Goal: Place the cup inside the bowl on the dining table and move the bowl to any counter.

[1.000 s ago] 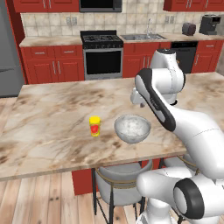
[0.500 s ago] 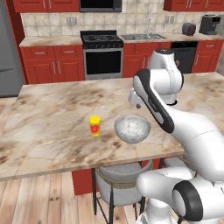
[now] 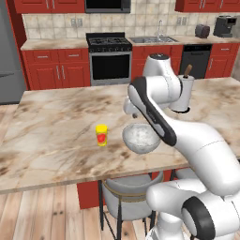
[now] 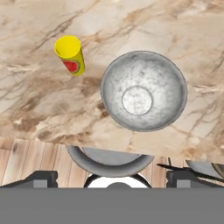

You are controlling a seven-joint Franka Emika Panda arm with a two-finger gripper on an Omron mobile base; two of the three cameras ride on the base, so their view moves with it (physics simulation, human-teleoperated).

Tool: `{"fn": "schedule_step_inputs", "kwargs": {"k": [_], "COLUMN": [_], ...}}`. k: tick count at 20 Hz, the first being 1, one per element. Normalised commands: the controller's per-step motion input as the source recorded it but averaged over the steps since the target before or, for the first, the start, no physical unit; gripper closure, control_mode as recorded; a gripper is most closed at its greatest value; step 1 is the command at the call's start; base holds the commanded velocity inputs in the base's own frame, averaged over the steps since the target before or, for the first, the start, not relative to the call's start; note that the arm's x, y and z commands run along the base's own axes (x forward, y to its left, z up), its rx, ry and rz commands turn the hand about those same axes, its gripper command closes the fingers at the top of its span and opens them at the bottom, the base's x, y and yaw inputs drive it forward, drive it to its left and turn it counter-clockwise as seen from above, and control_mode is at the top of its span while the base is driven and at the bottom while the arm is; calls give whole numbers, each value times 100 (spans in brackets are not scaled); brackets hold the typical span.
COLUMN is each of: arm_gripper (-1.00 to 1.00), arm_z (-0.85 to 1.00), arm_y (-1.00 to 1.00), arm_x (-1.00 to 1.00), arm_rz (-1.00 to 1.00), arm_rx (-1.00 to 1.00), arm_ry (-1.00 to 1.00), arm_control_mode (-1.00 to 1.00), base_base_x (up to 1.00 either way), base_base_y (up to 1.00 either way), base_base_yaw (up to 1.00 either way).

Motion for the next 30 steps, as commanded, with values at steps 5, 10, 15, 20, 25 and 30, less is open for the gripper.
{"fn": "schedule_step_inputs", "kwargs": {"k": [5, 10, 15, 20, 25, 30], "arm_gripper": [-100, -100, -100, -100, -100, -100], "arm_z": [0, 0, 0, 0, 0, 0], "arm_y": [34, 31, 35, 28, 18, 5], "arm_x": [0, 0, 0, 11, 16, 21], "arm_rz": [1, 3, 1, 0, 0, 0], "arm_rx": [0, 0, 0, 0, 0, 0], "arm_ry": [0, 0, 0, 0, 0, 0], "arm_control_mode": [-100, -100, -100, -100, -100, -100], "base_base_x": [0, 0, 0, 0, 0, 0], "base_base_y": [0, 0, 0, 0, 0, 0], "base_base_yaw": [0, 0, 0, 0, 0, 0]}}
